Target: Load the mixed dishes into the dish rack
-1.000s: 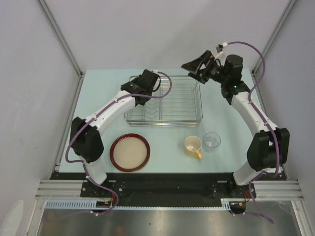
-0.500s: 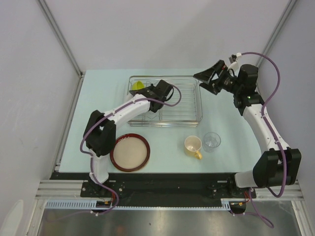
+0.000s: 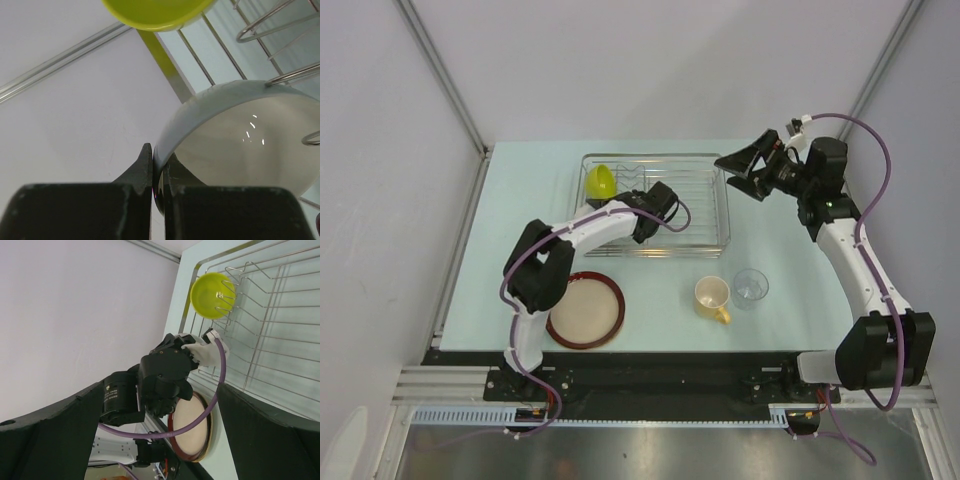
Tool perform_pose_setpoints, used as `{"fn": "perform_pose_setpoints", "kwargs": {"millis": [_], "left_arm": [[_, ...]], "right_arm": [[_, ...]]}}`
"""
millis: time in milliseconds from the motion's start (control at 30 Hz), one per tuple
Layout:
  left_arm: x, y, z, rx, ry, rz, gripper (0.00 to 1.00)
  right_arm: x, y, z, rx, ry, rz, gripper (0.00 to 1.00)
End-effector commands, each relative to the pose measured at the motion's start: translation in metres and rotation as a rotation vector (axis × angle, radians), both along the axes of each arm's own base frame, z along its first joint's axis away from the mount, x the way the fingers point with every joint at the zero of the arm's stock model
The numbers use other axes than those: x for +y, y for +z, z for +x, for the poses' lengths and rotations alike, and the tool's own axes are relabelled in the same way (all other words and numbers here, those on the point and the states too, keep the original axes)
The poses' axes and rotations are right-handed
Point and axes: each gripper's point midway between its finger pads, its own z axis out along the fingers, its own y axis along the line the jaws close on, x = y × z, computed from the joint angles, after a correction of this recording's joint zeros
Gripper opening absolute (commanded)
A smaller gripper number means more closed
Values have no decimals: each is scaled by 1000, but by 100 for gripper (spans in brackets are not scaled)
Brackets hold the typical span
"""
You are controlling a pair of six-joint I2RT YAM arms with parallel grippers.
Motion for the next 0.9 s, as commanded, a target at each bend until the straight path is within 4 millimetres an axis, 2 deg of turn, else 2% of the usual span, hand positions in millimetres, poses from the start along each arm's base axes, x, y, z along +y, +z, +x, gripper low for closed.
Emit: {"fn": "perform_pose_setpoints", "kwargs": {"millis": [0, 67, 100, 133, 167, 233, 367, 400, 467, 667, 700, 733, 800, 867], "left_arm": [[6, -8, -5, 38, 10, 58, 6], [7, -11, -7, 54, 10, 59, 39], [7, -11, -7, 54, 11, 55, 50], [8, -11, -8, 61, 11, 57, 75], [8, -11, -9, 68, 10, 60, 87], [8, -6, -9, 66, 9, 45, 100], [7, 11, -11, 60, 12, 10, 100], [5, 22, -9, 43, 20, -21, 100], [7, 26, -19, 97, 49, -59, 100], [0, 75, -24, 86, 13, -236, 100], [-2, 91, -22, 62, 9, -286, 100], [2, 96, -27, 84, 19, -301, 100], [-3, 106, -31, 111, 2, -414, 100], [-1, 101, -38, 136, 8, -435, 100]], "right_arm": [[0, 7, -10, -41, 25, -4, 100], [1, 4, -10, -37, 30, -7, 100], [1, 2, -10, -35, 32, -8, 100], [1, 1, -11, -33, 35, -9, 100], [1, 0, -12, -33, 37, -13, 100], [2, -3, -12, -26, 41, -14, 100], [8, -4, -15, -26, 56, -15, 100], [9, -5, -15, -24, 55, -17, 100], [13, -6, -16, -24, 63, -20, 100], [25, -14, -17, -15, 74, -42, 100], [26, -15, -17, -14, 73, -47, 100], [28, -19, -16, -12, 74, -58, 100], [32, -28, -16, 16, 79, -73, 100], [37, -35, -16, 29, 87, -87, 100]]}}
